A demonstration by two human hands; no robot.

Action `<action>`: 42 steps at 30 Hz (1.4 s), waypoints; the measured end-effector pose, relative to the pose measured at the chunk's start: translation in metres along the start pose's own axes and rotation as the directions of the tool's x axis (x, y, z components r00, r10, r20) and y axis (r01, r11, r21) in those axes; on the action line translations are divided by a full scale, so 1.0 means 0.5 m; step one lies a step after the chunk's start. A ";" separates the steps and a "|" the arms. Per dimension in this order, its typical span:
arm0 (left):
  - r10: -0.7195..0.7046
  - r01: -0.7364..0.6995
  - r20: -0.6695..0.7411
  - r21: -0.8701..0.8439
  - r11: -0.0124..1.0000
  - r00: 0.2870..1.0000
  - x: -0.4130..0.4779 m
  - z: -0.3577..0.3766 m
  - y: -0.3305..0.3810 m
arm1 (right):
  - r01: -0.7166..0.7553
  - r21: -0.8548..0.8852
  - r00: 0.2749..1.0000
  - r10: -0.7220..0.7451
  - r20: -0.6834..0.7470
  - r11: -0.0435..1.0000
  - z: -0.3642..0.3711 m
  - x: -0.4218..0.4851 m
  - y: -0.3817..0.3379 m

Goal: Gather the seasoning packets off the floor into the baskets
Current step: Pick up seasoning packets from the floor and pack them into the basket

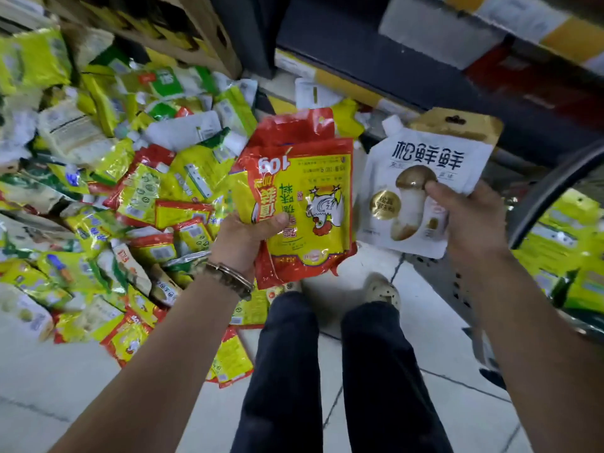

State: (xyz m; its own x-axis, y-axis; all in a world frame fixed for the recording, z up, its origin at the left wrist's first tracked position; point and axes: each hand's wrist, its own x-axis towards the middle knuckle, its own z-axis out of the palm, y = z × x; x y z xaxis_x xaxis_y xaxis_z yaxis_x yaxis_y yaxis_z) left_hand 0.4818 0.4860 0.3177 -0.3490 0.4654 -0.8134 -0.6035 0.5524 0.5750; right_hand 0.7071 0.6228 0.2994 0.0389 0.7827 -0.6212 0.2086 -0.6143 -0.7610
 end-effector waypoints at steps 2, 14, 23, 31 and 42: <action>-0.006 0.005 0.069 0.021 1.000 0.998 -0.029 0.070 -0.020 | 0.038 -0.005 0.998 -0.038 -0.049 0.999 -0.096 -0.015 -0.006; 0.109 -0.240 0.381 0.314 0.919 0.918 -0.155 0.601 -0.266 | -0.001 -0.015 0.870 -0.006 -0.492 1.000 -0.684 -0.031 0.101; 0.088 -0.212 0.240 0.561 0.800 0.967 -0.073 0.853 -0.428 | -0.088 -0.091 0.831 0.022 -0.556 0.992 -0.860 0.138 0.202; 0.141 -0.160 0.088 0.731 0.664 0.986 -0.011 0.835 -0.443 | -0.114 -0.205 0.839 -0.016 -0.544 0.972 -0.865 0.224 0.235; 0.613 -0.474 0.335 0.877 0.075 0.716 -0.005 0.775 -0.441 | 0.006 -0.696 0.962 -0.194 -0.192 0.718 -0.695 0.147 0.253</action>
State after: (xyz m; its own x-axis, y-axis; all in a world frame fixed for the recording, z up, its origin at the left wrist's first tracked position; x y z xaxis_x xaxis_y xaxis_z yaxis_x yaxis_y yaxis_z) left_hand 0.8935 0.6310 0.2272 -0.3798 0.9031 -0.2005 0.7494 0.4274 0.5057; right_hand 1.0759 0.6376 0.2226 0.1847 0.8914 -0.4138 0.8302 -0.3668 -0.4197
